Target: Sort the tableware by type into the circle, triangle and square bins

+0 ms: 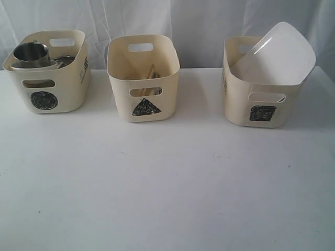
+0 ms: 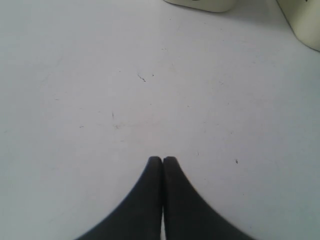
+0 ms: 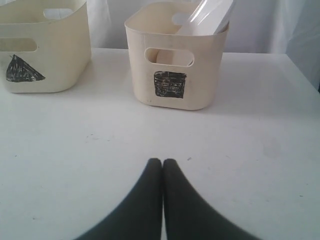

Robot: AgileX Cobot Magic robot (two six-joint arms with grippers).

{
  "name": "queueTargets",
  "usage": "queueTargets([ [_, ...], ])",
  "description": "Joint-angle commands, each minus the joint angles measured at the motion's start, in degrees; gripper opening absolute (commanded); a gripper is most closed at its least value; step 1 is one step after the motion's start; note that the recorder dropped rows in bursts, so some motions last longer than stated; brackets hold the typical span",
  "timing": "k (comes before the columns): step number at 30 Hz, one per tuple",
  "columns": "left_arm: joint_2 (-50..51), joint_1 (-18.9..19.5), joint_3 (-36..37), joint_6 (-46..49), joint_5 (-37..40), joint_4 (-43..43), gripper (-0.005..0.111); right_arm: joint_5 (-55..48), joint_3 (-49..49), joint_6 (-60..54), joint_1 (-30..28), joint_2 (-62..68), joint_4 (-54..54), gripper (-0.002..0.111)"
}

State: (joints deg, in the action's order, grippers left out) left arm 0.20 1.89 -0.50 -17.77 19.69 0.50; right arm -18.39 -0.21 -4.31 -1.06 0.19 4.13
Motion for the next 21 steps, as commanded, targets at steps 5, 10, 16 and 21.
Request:
queueTargets([
  [5, -0.2, -0.3, 0.5, 0.0, 2.4, 0.0, 0.000, 0.5, 0.2, -0.7, -0.3, -0.2, 0.2, 0.000],
  [10, -0.2, -0.3, 0.5, 0.0, 2.4, 0.0, 0.000, 0.5, 0.2, -0.7, -0.3, -0.2, 0.2, 0.000],
  [16, -0.2, -0.3, 0.5, 0.0, 2.4, 0.0, 0.000, 0.5, 0.2, -0.7, -0.3, -0.2, 0.2, 0.000],
  [21, -0.2, -0.3, 0.5, 0.0, 2.4, 0.0, 0.000, 0.5, 0.2, -0.7, -0.3, -0.2, 0.2, 0.000],
])
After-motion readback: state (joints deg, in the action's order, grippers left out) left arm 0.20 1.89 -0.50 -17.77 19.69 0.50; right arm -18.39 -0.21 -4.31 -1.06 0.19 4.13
